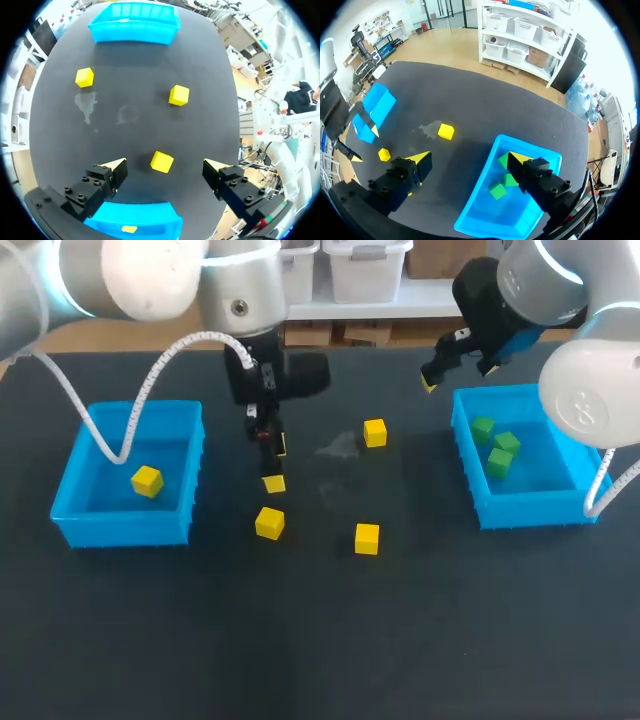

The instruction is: Put the green cubes in the right bin and the yellow cubes in the left bin.

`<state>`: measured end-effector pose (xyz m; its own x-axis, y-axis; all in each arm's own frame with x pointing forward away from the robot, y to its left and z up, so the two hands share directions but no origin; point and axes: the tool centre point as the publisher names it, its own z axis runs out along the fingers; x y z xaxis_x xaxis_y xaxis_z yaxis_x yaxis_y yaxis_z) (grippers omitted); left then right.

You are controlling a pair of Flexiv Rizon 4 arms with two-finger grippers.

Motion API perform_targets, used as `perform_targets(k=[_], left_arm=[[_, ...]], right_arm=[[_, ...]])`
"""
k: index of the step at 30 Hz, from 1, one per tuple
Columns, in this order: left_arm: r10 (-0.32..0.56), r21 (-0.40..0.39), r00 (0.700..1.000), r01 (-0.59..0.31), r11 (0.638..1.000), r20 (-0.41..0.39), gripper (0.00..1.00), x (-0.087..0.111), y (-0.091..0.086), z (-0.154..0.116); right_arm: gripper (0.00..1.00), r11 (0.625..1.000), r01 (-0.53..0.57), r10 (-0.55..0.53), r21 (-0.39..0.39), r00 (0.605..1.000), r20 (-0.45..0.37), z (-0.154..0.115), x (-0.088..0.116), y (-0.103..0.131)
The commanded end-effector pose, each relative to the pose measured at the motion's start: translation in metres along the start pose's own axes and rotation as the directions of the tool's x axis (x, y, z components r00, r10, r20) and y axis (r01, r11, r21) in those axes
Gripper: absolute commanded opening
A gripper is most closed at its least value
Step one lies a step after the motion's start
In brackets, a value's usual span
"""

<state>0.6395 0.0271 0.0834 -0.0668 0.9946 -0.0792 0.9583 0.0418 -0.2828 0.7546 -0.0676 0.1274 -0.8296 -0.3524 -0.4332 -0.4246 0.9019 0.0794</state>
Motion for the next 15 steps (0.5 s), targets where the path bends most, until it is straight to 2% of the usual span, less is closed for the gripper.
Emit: perform_targets(k=[1,10,15], left_arm=[[0.012,-0.042,1.000,-0.014,0.999,-0.025,1.00,0.000,-0.009,0.009],[-0.004,-0.033,0.999,0.002,0.999,-0.050,1.00,0.004,-0.014,0.031],[0.026,-0.048,0.996,-0.030,0.998,-0.081,1.00,0.004,-0.018,0.038]], right_arm=[[1.00,1.000,0.001,-0.001,-0.001,1.000,0.000,0.000,0.000,0.000],[1.00,1.000,0.001,-0.001,-0.001,1.000,0.000,0.000,0.000,0.000],[1.00,1.000,0.001,-0.001,-0.001,1.000,0.000,0.000,0.000,0.000]])
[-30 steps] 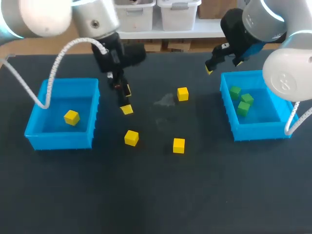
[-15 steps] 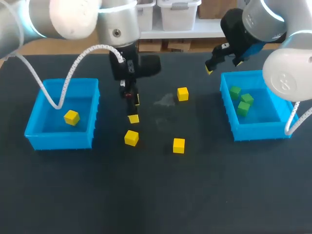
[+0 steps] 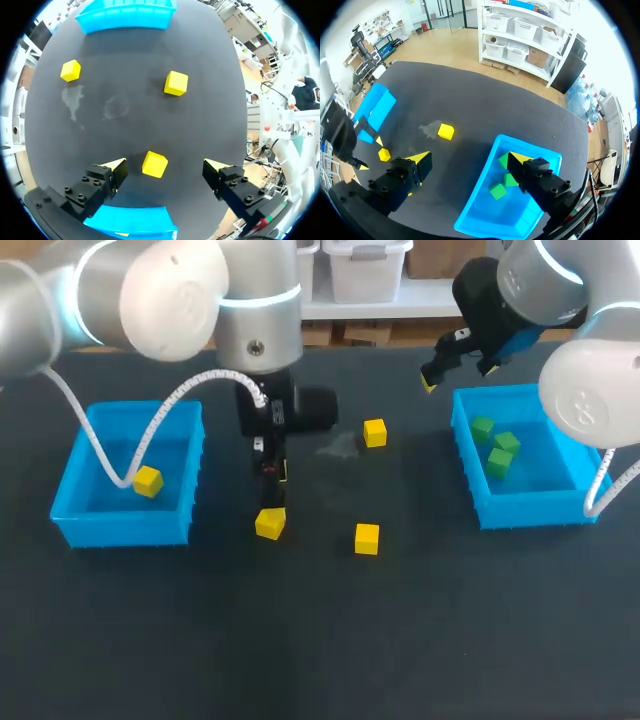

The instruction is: Put the green cubes in the right bin and the yellow cubes in the left bin.

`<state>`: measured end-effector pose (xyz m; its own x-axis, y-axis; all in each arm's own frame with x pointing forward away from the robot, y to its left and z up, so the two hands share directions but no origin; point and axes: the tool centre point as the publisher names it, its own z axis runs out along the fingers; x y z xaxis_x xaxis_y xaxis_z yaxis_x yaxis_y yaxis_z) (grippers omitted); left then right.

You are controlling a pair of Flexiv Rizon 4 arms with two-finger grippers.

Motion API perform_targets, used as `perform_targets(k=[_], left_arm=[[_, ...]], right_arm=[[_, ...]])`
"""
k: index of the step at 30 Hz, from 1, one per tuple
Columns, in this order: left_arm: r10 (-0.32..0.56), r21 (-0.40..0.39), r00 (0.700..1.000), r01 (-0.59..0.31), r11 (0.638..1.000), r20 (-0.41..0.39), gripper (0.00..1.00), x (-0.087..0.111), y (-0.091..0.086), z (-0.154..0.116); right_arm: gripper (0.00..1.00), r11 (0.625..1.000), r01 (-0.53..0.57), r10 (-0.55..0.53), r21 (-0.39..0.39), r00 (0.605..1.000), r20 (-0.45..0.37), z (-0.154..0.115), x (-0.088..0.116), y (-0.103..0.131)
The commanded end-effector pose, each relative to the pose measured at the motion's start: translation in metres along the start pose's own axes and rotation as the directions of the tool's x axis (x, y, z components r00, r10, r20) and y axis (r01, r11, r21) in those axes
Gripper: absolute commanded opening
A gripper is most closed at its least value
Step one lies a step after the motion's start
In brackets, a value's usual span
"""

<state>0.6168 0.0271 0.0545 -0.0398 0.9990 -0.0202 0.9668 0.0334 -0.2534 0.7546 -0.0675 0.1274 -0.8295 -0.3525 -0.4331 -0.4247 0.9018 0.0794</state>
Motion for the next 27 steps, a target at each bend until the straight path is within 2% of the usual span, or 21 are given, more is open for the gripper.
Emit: perform_targets(k=[1,13,27], left_arm=[[0.016,-0.026,1.000,-0.016,1.000,-0.021,1.00,0.001,-0.005,0.006],[0.031,-0.050,0.997,-0.034,0.998,-0.066,1.00,0.008,-0.009,0.026],[0.053,-0.039,0.994,-0.057,0.998,-0.096,1.00,0.003,-0.008,0.044]], right_arm=[[1.00,1.000,0.000,0.000,-0.001,1.000,0.000,0.000,0.000,0.000],[1.00,1.000,0.000,0.000,-0.001,1.000,0.000,0.000,0.000,0.000],[1.00,1.000,0.000,0.000,-0.001,1.000,0.000,0.000,0.000,0.000]])
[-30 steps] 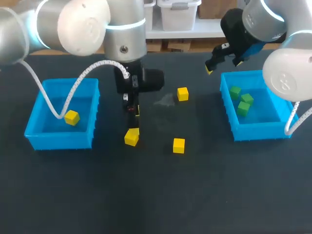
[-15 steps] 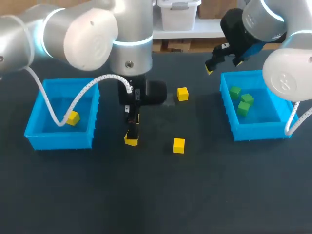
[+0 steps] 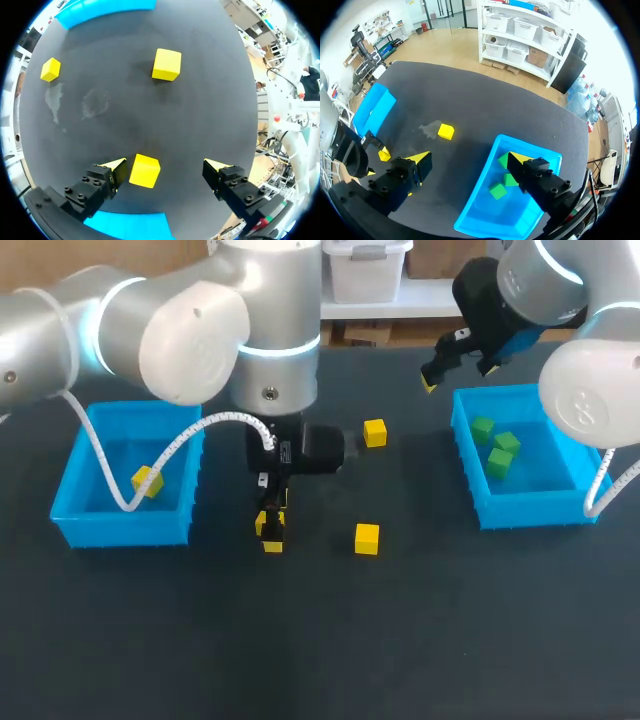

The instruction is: Put the green cubes in the right bin and the yellow cubes in the left bin.

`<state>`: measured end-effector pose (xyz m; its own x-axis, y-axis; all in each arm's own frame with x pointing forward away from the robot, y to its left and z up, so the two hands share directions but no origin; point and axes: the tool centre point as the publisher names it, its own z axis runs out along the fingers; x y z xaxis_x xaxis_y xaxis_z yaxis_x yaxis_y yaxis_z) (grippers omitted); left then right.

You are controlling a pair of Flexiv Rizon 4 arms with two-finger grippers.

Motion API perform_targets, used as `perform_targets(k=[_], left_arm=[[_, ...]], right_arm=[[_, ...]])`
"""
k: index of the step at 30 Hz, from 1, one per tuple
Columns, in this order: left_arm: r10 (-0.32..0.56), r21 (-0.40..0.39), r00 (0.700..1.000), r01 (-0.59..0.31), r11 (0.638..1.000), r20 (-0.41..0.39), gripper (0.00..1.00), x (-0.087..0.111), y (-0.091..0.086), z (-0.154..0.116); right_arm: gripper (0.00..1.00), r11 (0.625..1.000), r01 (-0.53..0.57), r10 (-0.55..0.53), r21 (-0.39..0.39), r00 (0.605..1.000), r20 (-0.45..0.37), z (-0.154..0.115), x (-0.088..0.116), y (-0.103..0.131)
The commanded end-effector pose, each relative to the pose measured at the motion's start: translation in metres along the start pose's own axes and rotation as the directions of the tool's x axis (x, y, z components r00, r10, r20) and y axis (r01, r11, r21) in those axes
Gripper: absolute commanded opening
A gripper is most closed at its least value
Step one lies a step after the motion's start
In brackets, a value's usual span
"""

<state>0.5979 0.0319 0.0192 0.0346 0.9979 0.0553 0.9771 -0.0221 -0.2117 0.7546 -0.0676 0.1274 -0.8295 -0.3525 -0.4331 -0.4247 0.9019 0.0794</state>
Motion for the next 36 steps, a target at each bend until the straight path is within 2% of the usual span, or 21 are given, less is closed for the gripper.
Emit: perform_targets(k=[1,9,10,11,12,13,15,16,27,31,33,36], left_arm=[[0.013,-0.009,1.000,-0.013,1.000,-0.017,1.00,-0.004,0.001,0.007],[-0.002,-0.032,1.000,0.002,1.000,0.015,0.99,0.001,0.000,0.020],[-0.001,-0.033,1.000,0.001,0.999,0.014,0.82,0.002,0.000,0.021],[-0.004,-0.036,1.000,0.004,0.999,0.017,0.70,0.003,0.000,0.021],[-0.005,-0.045,1.000,0.006,0.999,0.018,0.62,0.004,0.000,0.021],[-0.005,-0.046,1.000,0.006,0.999,0.018,0.49,0.005,0.001,0.022],[-0.006,-0.055,1.000,0.007,0.998,0.025,0.11,0.006,0.002,0.021],[-0.005,-0.057,1.000,0.007,0.998,0.027,0.00,0.006,0.002,0.020],[0.007,-0.087,1.000,-0.005,0.996,0.023,0.00,0.009,0.008,0.014],[-0.011,-0.103,0.999,0.015,0.995,0.036,0.00,0.008,0.013,-0.004],[-0.019,-0.126,0.999,0.025,0.992,0.046,0.00,0.010,0.021,-0.010],[-0.059,-0.158,0.994,0.073,0.985,0.090,0.00,0.011,0.034,-0.033]], right_arm=[[1.00,1.000,0.000,0.000,-0.001,1.000,0.000,0.000,0.000,0.000],[1.00,1.000,0.000,0.000,-0.001,1.000,0.000,0.000,0.000,0.000],[1.00,1.000,0.000,0.000,-0.001,1.000,0.000,0.000,0.000,0.000],[1.00,1.000,0.000,0.000,-0.001,1.000,0.000,0.000,0.000,0.000],[1.00,1.000,0.000,0.000,-0.001,1.000,0.000,0.000,0.000,0.000],[1.00,1.000,0.000,0.000,-0.001,1.000,0.000,0.000,0.000,0.000],[1.00,1.000,0.000,0.000,-0.001,1.000,0.000,0.000,0.000,0.000],[1.00,1.000,0.000,0.000,-0.001,1.000,0.000,0.000,0.000,0.000],[1.00,1.000,0.000,0.000,-0.001,1.000,0.000,0.000,0.000,0.000],[1.00,1.000,0.000,0.000,-0.001,1.000,0.000,0.000,0.000,0.000],[1.00,1.000,0.000,0.000,-0.001,1.000,0.000,0.000,0.000,0.000],[1.00,1.000,0.000,0.000,-0.001,1.000,0.000,0.000,0.000,0.000]])
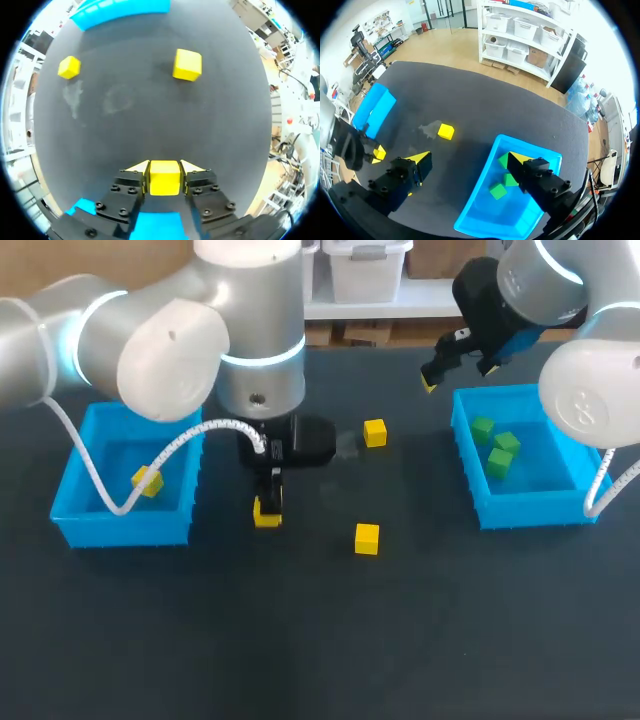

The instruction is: Put the green cubes in the right bin and the yellow cubes in the left bin.

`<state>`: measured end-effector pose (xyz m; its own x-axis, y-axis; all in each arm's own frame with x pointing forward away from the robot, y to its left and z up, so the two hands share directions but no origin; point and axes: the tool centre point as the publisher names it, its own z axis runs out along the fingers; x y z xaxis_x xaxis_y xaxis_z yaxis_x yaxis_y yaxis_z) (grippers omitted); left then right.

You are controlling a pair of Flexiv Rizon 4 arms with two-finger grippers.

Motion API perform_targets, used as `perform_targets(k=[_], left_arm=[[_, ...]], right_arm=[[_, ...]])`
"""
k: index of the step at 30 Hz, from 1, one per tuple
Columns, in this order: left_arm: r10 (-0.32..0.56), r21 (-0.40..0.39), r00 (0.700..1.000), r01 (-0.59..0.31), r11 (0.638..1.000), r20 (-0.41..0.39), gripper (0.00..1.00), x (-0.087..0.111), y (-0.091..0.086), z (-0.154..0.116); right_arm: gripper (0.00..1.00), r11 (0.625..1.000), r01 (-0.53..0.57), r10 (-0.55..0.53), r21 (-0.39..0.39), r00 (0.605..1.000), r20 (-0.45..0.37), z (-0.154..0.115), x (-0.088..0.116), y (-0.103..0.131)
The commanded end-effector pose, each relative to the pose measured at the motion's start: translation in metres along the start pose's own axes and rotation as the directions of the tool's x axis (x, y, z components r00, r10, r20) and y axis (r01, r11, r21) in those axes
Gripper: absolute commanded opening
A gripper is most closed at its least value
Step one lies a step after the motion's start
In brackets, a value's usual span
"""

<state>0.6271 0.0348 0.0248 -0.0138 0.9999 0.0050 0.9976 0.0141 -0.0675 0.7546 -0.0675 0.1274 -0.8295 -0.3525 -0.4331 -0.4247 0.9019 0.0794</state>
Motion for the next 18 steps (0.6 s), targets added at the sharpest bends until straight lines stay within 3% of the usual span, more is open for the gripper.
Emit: perform_targets(k=[1,8,18], left_arm=[[-0.039,-0.029,0.999,0.040,0.999,0.032,0.00,0.006,0.016,-0.027],[-0.127,-0.084,0.990,0.132,0.988,0.063,0.00,0.023,0.050,-0.059],[-0.286,-0.121,0.954,0.295,0.948,0.089,0.00,0.063,0.076,-0.085]], right_arm=[[1.00,1.000,0.000,0.000,-0.001,1.000,0.000,0.000,0.000,0.000],[1.00,1.000,0.000,0.000,-0.001,1.000,0.000,0.000,0.000,0.000],[1.00,1.000,0.000,0.000,-0.001,1.000,0.000,0.000,0.000,0.000]])
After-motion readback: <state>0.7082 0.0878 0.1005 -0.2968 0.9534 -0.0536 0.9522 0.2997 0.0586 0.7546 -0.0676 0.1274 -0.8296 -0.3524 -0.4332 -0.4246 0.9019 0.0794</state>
